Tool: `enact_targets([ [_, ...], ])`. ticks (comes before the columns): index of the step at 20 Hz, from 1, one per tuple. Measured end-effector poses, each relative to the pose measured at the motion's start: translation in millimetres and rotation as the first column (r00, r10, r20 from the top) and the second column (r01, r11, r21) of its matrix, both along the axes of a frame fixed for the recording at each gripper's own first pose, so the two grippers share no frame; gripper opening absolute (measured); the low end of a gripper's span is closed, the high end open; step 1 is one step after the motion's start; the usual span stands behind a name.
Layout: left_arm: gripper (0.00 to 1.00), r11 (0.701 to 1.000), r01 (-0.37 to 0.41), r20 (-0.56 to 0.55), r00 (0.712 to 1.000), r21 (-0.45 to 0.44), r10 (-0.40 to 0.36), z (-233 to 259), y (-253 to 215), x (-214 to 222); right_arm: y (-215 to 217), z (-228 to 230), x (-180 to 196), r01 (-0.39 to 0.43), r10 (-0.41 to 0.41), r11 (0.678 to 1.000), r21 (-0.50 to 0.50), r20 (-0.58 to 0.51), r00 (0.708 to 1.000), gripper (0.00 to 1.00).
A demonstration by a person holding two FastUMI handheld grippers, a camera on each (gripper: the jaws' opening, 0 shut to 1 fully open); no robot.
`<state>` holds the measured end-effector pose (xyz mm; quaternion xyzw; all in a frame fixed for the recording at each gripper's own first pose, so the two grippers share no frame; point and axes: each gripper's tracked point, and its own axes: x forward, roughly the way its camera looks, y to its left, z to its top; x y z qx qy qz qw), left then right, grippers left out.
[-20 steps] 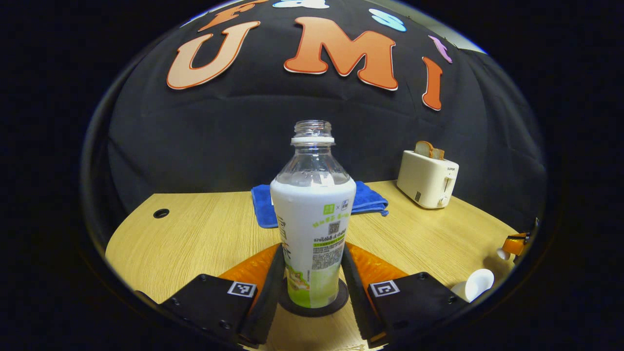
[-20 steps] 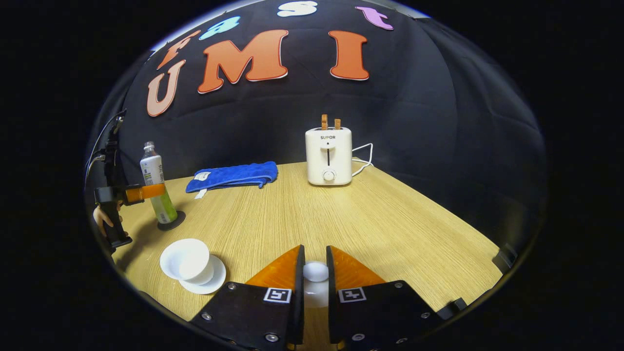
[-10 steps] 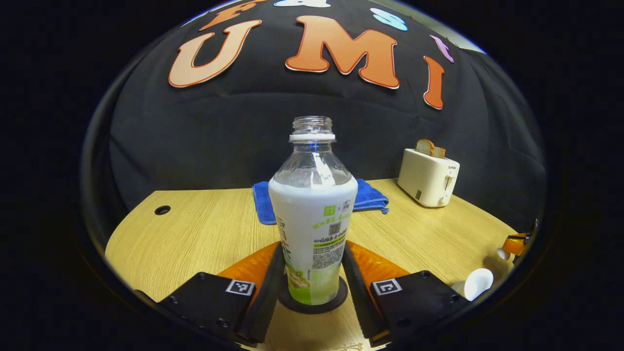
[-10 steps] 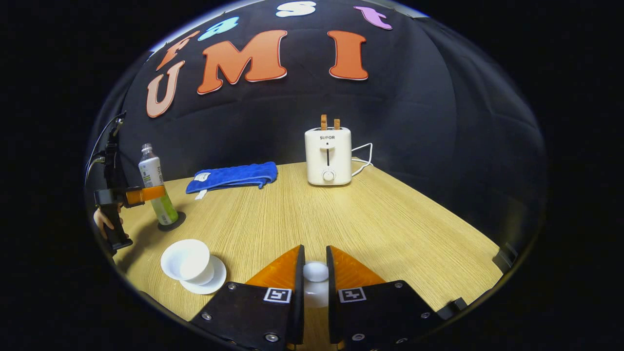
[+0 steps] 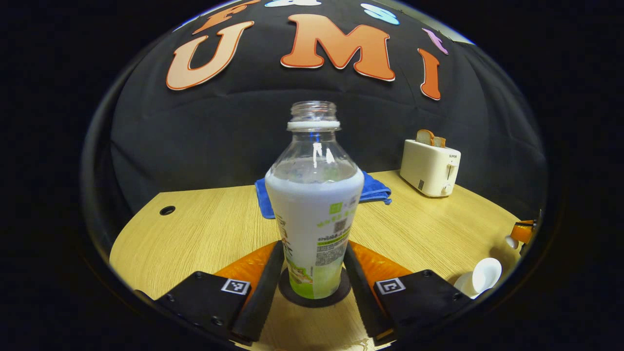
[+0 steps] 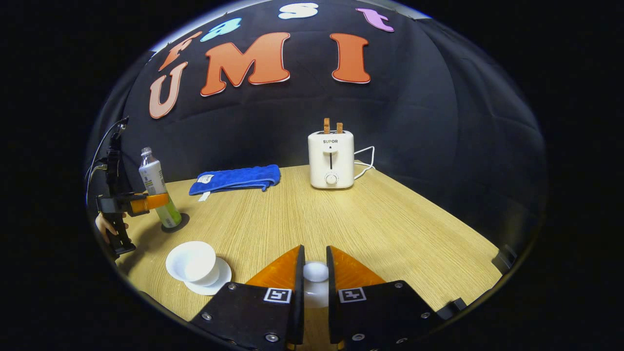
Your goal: Open the teacup lid with one hand, grasp the water bottle and pour water into the teacup with the other hand; after pouring, place the water bottle on the coaster and then close the teacup lid.
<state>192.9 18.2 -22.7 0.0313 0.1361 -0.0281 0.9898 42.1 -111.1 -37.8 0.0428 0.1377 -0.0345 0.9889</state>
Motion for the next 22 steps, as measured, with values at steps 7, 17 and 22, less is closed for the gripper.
enact_targets([
  [7,0.87,0.998,-0.015,0.006,1.0,-0.067,0.016,-5,0,-30,13,10,-3,-0.03,0.03,1.0,0.006,0.029,0.999,0.21],
  [17,0.87,0.993,-0.116,0.211,0.97,-0.021,0.118,28,8,-95,101,36,-5,-0.214,0.211,0.976,0.024,0.09,0.973,0.2],
  [22,0.88,0.991,-0.13,0.234,0.963,-0.031,0.133,20,6,-112,139,32,7,-0.265,0.265,0.964,-0.016,0.096,0.96,0.2],
])
